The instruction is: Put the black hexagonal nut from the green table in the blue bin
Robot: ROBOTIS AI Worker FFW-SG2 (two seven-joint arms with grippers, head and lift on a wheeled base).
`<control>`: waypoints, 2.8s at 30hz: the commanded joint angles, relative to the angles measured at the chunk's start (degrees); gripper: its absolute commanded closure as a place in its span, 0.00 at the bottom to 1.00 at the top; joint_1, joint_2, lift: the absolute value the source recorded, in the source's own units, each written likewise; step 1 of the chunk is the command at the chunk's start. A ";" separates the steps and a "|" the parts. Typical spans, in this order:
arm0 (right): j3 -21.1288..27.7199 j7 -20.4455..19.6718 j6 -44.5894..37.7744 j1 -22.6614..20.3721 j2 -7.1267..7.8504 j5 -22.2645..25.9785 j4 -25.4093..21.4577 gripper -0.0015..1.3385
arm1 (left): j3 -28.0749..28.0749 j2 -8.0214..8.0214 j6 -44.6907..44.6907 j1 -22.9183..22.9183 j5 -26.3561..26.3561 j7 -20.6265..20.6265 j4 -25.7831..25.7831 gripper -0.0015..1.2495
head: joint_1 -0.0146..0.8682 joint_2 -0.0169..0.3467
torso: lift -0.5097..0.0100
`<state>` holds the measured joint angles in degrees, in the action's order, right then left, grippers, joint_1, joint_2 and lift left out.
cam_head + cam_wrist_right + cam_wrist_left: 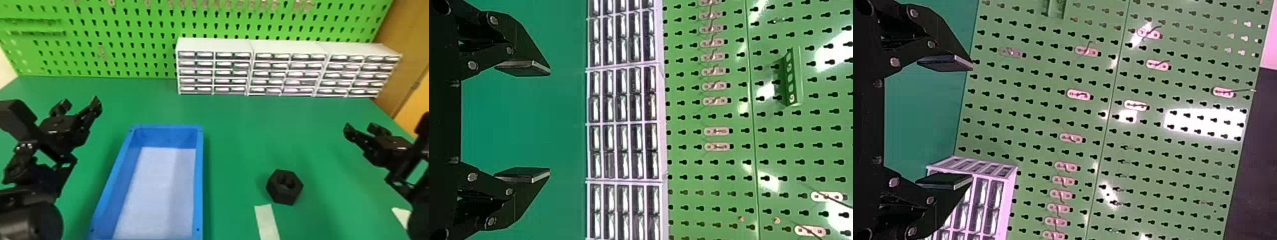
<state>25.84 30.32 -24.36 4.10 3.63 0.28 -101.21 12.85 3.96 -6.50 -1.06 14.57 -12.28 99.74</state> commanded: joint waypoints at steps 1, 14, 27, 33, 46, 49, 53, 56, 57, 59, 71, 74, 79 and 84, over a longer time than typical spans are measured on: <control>-1.40 0.00 -0.78 0.56 0.59 -0.37 0.13 0.40 | -0.19 0.00 0.00 0.01 -0.16 0.07 -0.07 0.37 | 0.80 0.07 | 0.79; -2.55 0.00 -1.74 1.18 1.03 -0.45 0.49 0.40 | -0.46 0.00 0.00 -0.26 -0.16 -0.02 -0.25 0.37 | 0.80 0.07 | 0.79; -2.46 0.00 -2.45 1.26 1.20 -0.37 0.49 0.40 | -2.39 0.00 0.00 -0.17 -0.07 -0.02 -0.25 0.37 | 0.80 0.07 | 0.79; -2.46 0.00 -2.53 1.26 1.20 -0.28 0.49 0.40 | -4.67 0.00 0.00 0.01 -0.16 -0.02 -0.25 0.37 | 0.80 0.07 | 0.79; -2.99 0.00 -16.16 3.37 3.31 4.91 -2.33 0.40 | -5.03 0.00 0.00 0.53 -0.16 -0.02 -0.25 0.37 | 0.80 0.07 | 0.79; -4.04 0.00 -23.54 4.78 4.28 4.91 -4.26 0.40 | -5.03 0.00 -0.09 0.62 -0.16 -0.02 -0.25 0.37 | 0.80 0.07 | 0.79; -5.62 0.00 -29.87 6.10 5.16 4.91 -6.02 0.40 | -5.38 0.00 0.00 0.71 -0.16 -0.02 -0.25 0.37 | 0.80 0.07 | 0.79; -6.76 0.00 -34.35 7.07 5.77 4.47 -7.34 0.40 | -5.64 0.09 0.00 0.80 -0.16 -0.02 -0.25 0.37 | 0.80 0.07 | 0.79; -7.12 0.00 -35.58 7.42 5.95 4.20 -7.78 0.40 | -5.64 0.09 0.00 0.80 -0.25 -0.02 -0.25 0.37 | 0.80 0.07 | 0.79; -7.91 0.00 -38.22 7.94 6.30 3.32 -8.92 0.40 | -5.91 0.09 0.00 0.89 -0.16 -0.02 -0.25 0.37 | 0.80 0.07 | 0.79; -12.04 0.00 -52.72 11.81 7.62 -0.37 -13.40 0.40 | -6.43 0.09 0.00 1.15 -0.16 -0.02 -0.16 0.37 | 0.80 0.07 | 0.79; -13.97 0.00 -56.50 12.87 8.41 -1.33 -14.10 0.40 | -6.52 0.09 0.00 1.15 -0.16 -0.02 -0.16 0.37 | 0.80 0.07 | 0.79; -17.93 0.00 -62.74 14.89 10.26 -2.56 -14.54 0.40 | -6.61 0.09 0.00 1.24 -0.16 -0.02 -0.16 0.37 | 0.80 0.07 | 0.79; -20.48 0.00 -65.72 16.21 11.13 -3.53 -14.54 0.40 | -6.61 0.09 -0.09 1.15 -0.25 -0.02 -0.16 0.37 | 0.80 0.07 | 0.79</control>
<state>7.47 30.32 -87.89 19.25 14.01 -2.45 -115.74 6.26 4.04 -6.52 0.14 14.41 -12.30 99.58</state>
